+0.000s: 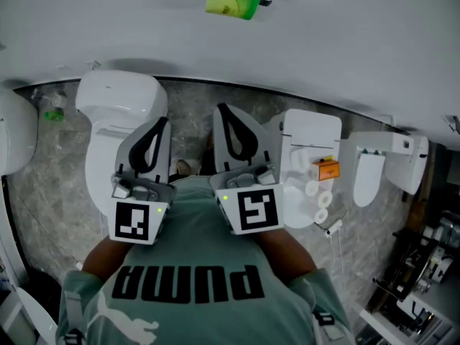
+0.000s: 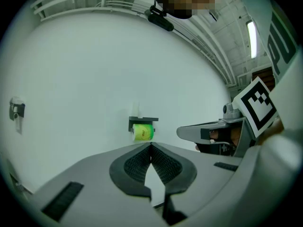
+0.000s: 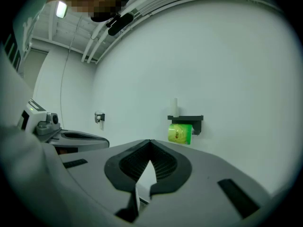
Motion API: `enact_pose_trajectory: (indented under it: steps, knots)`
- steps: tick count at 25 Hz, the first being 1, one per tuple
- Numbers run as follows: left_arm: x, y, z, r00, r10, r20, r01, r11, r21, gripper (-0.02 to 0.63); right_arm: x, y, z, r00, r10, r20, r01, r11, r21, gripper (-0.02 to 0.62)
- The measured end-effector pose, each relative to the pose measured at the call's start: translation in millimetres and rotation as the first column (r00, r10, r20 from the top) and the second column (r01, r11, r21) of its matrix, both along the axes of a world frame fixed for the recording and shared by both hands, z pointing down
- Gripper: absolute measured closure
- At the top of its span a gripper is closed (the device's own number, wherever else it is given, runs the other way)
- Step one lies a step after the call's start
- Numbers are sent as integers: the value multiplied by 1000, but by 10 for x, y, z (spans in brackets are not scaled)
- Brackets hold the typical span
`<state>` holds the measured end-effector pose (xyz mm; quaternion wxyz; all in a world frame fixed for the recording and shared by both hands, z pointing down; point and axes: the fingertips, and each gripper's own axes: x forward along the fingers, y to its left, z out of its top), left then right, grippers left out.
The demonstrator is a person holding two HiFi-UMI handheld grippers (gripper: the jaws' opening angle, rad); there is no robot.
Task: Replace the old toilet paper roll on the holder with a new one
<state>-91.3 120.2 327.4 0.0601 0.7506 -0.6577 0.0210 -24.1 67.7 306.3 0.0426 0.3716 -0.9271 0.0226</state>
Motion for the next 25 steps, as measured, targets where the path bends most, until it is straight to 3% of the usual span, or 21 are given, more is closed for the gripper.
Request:
enact_pose_trajectory:
  steps: [8, 15, 25]
  knots:
    - [193, 342, 236, 996, 46, -78, -47, 999, -12, 603, 166, 454, 172, 996, 28, -89, -30, 999, -21, 589]
    - [422, 495, 247, 997, 36, -70, -36, 999, 4, 603, 348, 556, 159, 995, -20, -99, 20, 1000, -7, 589]
    - [1562, 459, 192, 999, -20, -28, 19, 1000, -6, 603, 1479, 496, 186, 996, -71, -46, 71, 997, -6, 589]
